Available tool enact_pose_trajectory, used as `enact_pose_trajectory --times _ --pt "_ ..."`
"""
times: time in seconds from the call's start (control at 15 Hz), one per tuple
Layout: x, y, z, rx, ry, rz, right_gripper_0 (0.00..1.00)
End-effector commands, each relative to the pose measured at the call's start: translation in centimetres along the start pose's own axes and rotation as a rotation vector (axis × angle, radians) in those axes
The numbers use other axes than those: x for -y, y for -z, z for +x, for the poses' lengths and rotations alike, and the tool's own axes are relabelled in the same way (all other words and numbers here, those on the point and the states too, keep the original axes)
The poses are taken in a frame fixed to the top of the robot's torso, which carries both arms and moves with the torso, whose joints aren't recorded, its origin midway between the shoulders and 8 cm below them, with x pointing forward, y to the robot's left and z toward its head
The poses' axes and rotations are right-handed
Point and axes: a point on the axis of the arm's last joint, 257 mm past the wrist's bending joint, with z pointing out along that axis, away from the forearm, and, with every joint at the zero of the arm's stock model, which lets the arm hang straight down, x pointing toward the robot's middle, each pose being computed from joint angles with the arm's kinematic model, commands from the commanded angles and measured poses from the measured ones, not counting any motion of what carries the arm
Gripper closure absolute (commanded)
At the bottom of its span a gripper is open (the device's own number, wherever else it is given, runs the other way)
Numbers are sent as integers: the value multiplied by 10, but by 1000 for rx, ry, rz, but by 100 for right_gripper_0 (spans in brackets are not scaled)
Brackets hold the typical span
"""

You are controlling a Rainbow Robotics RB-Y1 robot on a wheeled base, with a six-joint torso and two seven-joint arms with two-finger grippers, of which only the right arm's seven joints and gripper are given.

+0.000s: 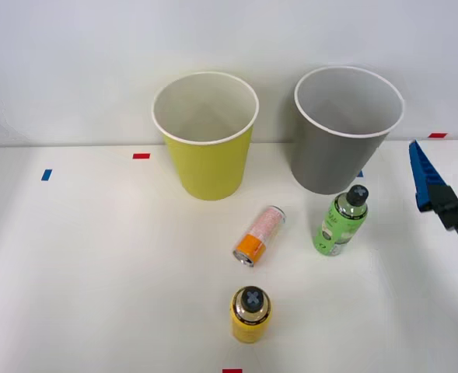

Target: Put cans in the gray bin, plastic bottles in the light green bin

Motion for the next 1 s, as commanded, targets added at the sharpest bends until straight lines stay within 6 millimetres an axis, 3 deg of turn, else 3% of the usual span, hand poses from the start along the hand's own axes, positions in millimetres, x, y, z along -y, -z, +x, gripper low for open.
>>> enact_pose_trajectory --times 0.07,0.27,0.47,0.67,0.87,1.0 --pt "15 39 28 -55 -61 99 0" --pt "20 74 71 -133 -136 192 0" --pt "29 95 109 -160 -177 291 0" --pt "21 99 118 -194 -143 263 0" --pt "20 119 126 -261 -84 219 0" --pt "3 127 136 -285 -95 199 0"
